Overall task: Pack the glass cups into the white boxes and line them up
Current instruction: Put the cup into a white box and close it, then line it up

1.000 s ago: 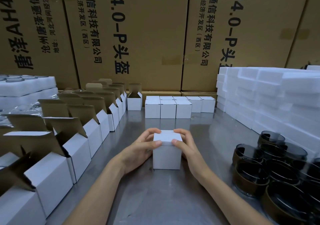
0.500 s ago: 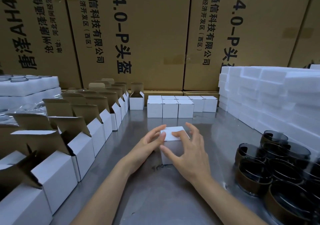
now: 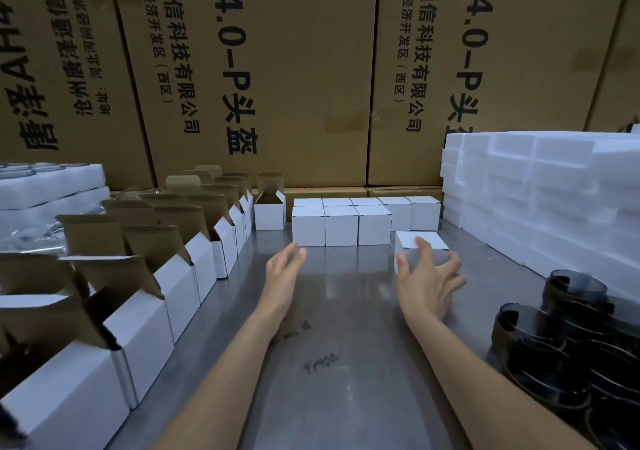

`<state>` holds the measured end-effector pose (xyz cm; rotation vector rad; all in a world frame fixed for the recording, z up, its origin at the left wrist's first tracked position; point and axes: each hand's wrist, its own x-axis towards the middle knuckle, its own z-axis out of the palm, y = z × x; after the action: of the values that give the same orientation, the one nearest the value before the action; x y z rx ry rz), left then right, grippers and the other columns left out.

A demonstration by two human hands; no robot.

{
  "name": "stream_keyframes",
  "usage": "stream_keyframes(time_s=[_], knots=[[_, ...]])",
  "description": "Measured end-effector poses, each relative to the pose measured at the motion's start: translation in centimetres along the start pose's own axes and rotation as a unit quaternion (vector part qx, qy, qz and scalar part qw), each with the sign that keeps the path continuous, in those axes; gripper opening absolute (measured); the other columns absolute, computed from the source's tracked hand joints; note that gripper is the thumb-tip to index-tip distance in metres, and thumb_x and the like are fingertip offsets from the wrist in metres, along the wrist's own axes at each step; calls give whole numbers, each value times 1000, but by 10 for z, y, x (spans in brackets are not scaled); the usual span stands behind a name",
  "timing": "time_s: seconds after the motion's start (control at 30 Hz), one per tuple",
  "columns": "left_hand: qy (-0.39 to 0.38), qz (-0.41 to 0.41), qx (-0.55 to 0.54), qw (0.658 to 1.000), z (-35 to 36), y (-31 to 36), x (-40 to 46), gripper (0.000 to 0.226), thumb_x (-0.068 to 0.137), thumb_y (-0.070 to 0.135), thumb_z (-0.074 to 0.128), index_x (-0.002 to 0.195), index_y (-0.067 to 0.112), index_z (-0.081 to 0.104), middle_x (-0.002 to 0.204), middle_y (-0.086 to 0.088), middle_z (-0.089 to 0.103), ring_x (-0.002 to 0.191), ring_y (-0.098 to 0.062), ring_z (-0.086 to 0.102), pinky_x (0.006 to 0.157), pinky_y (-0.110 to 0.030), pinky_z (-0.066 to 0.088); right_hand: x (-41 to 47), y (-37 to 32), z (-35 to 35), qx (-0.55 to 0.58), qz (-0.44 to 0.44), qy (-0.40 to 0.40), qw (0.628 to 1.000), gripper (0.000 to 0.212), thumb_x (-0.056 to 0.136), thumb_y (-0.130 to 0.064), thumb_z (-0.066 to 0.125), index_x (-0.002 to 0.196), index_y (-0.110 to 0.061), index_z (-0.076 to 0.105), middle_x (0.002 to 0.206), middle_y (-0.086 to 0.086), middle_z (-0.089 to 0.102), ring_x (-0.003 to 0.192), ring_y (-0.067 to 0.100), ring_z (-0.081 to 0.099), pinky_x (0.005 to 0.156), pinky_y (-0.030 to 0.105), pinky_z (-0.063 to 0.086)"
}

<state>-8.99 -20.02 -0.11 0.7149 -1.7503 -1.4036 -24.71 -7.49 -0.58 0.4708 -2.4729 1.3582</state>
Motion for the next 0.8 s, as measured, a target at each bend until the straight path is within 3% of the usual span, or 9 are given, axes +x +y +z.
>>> stream_keyframes(time_s=[0.3,0.5,0.67,0.8], knots=[[33,-35,71,996,0,-14,72,64,93,26,59,149,22,27,155,-5,23,140,-24,29,109,-38,30,76,4,47,25,60,9,998,42,95,-41,50,136,-39,42,151,13,18,126,39,26,88,48,42],[23,-35,105,994,7,-18,106,63,93,14,60,147,15,28,152,-7,33,138,-26,35,102,-33,36,104,9,66,92,51,-3,994,54,92,-42,57,140,-32,34,147,12,34,129,36,34,97,47,37],[14,-15,94,995,9,-24,118,57,91,4,60,142,12,35,144,-6,45,129,-23,47,86,-23,39,117,5,79,96,43,-73,992,49,100,-45,29,148,-38,21,160,5,13,142,28,27,109,47,26],[16,-13,102,995,10,-26,123,60,91,6,60,143,14,33,146,-6,43,131,-24,44,100,-33,40,120,5,84,42,33,-107,993,50,102,-37,20,150,-40,7,161,6,2,142,30,25,109,51,24]])
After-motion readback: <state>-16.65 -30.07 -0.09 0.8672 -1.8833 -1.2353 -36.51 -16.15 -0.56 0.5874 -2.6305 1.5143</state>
